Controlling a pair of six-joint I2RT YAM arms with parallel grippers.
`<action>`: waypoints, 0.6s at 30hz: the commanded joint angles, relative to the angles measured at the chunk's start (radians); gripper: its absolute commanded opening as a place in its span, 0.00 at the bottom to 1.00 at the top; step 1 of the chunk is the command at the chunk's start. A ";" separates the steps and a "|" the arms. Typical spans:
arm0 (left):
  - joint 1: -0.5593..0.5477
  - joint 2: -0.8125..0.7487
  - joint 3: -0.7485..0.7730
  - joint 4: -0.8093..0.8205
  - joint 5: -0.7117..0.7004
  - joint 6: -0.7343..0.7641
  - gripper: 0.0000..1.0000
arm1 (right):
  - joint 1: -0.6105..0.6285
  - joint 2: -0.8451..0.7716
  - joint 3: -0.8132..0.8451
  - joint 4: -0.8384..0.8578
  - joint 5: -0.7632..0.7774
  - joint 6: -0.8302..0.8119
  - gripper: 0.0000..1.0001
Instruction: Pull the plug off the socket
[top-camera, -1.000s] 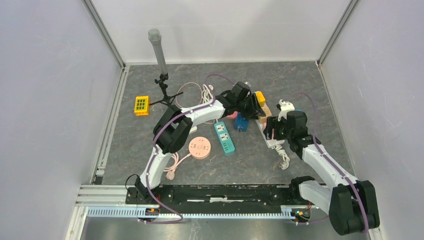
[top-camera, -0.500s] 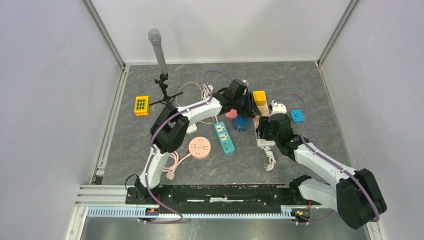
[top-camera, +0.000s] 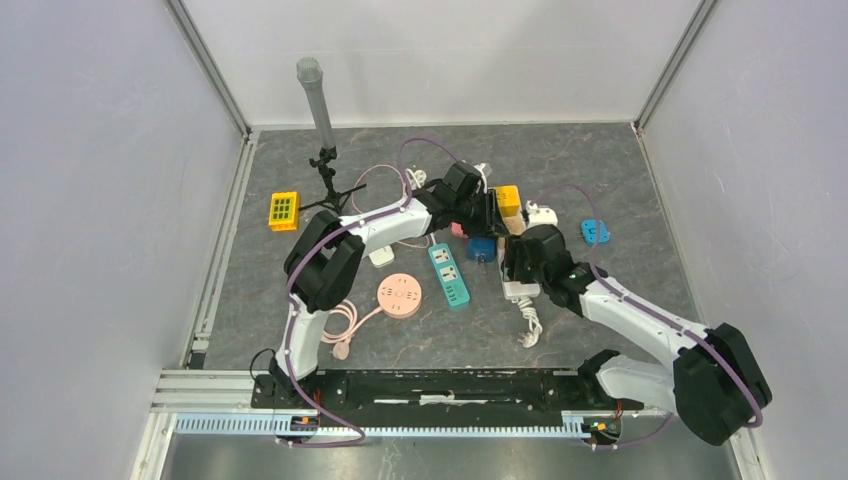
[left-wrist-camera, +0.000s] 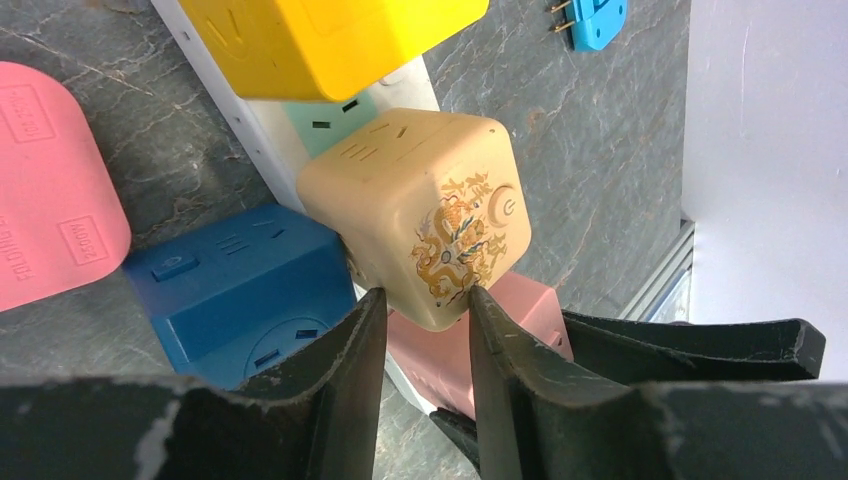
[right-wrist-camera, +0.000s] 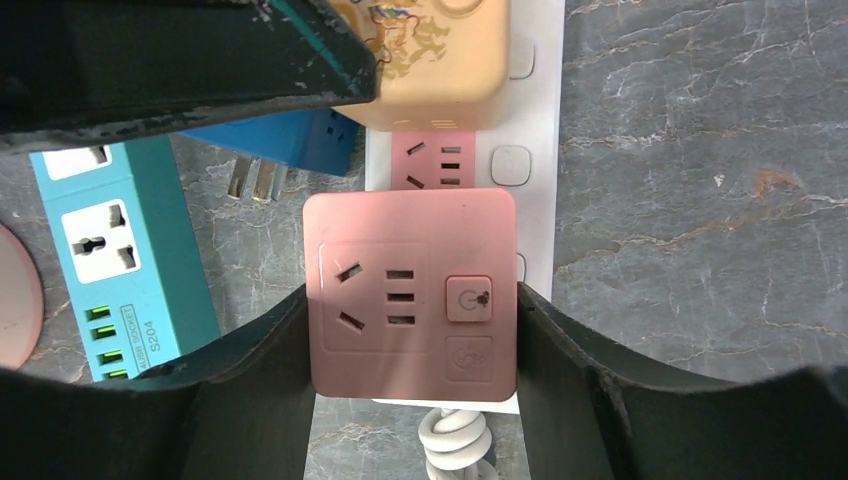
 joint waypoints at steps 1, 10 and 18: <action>0.031 0.028 -0.059 -0.185 -0.020 0.135 0.40 | 0.091 0.058 0.105 0.038 0.081 0.018 0.00; 0.033 0.037 -0.045 -0.207 -0.018 0.148 0.40 | 0.091 0.060 0.131 0.098 0.022 -0.009 0.00; 0.033 0.037 -0.041 -0.220 -0.010 0.159 0.40 | 0.150 0.144 0.178 0.095 0.059 -0.003 0.00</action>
